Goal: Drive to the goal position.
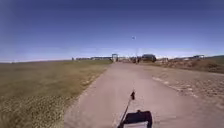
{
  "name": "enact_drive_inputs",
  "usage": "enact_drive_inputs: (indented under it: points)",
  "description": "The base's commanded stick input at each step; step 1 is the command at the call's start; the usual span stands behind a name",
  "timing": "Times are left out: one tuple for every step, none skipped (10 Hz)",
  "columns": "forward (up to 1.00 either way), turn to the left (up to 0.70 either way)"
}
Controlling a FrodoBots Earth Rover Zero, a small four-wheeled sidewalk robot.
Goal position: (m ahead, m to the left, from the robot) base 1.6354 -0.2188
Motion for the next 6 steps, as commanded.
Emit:
enact_drive_inputs:
  points:
    - [1.00, 0.00]
    - [1.00, 0.00]
    - [1.00, 0.00]
    - [1.00, 0.00]
    - [1.00, 0.00]
    - [1.00, 0.00]
